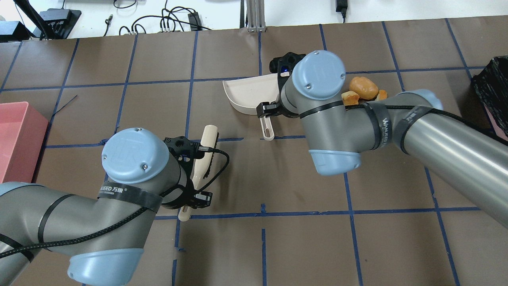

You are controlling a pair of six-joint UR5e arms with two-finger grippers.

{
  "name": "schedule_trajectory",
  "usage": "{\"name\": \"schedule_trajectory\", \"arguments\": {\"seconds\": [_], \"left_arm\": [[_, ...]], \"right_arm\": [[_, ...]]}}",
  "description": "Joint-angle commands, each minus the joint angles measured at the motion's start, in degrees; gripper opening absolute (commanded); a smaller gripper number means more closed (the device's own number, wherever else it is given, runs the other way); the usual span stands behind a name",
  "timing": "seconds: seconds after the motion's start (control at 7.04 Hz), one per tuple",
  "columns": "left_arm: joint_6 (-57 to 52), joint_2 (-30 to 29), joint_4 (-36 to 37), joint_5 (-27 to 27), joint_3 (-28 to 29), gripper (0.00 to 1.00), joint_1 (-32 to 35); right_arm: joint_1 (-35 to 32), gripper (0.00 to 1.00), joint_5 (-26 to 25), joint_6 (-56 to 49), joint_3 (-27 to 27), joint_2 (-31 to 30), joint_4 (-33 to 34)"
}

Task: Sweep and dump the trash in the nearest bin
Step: 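Reach the right gripper to the white dustpan handle and grasp it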

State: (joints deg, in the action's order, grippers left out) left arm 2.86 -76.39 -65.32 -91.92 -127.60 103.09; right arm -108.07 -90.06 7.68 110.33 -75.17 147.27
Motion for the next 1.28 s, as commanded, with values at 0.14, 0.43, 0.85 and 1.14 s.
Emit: {"name": "schedule_trajectory", "arguments": {"seconds": [0.14, 0.43, 0.85, 1.14], "left_arm": [[-1.8, 0.1, -0.24, 1.66, 0.77, 0.03, -2.63], [-2.24, 0.19, -0.59, 1.83, 0.86, 0.03, -4.03], [-2.5, 0.19, -0.68, 1.83, 1.13, 0.03, -4.03], [-2.68, 0.19, -0.68, 1.92, 1.21, 0.03, -4.12]], "right_arm": [[-3.19, 0.95, -2.4, 0.41, -0.03, 7.12, 6.69], [-2.76, 0.94, 1.44, 0.58, -0.3, 7.67, 7.07], [-2.58, 0.4, 1.21, 0.06, -0.12, 7.58, 6.27], [-2.76, 0.09, 1.2, -0.12, 0.14, 7.58, 6.01]]}}
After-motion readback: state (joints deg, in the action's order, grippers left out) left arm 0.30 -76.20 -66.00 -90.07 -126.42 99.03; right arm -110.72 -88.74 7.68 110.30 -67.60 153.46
